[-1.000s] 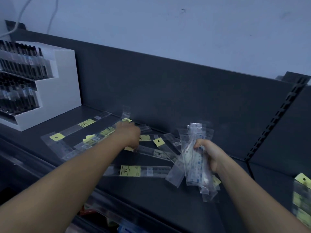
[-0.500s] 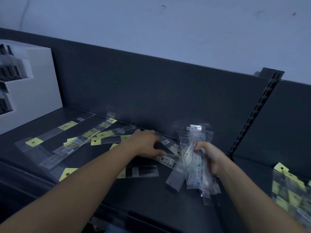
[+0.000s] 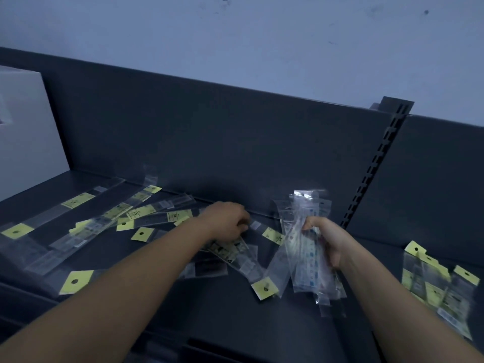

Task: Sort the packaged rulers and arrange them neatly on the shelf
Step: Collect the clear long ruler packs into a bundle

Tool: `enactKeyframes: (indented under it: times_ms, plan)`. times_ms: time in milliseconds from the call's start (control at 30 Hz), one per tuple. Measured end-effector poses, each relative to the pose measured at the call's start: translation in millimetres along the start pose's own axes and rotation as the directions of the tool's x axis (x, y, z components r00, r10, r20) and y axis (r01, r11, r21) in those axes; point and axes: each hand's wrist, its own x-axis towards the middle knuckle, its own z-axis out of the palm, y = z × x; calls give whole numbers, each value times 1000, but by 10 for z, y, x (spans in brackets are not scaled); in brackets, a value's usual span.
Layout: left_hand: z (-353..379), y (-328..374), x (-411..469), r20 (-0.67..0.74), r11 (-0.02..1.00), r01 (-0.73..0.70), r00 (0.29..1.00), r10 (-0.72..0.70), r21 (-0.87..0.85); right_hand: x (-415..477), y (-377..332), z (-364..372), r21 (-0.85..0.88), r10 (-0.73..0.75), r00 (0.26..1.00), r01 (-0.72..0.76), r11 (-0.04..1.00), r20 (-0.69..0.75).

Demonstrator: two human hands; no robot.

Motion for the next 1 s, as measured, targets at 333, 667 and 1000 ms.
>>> enactKeyframes:
  times_ms: [333, 667, 1000]
  plan:
    - [-19, -47, 143, 79, 997, 13, 997, -19, 79, 14, 34, -224, -38, 9, 1000, -9, 999, 12]
    - [-177, -216, 33, 374, 988, 101, 917, -139, 121, 25, 4, -86, -65, 7, 998, -4, 998, 54]
    - [-253, -296, -70, -41, 957, 201, 976, -213, -207, -6, -94, 61, -51, -30, 994, 36, 998, 108]
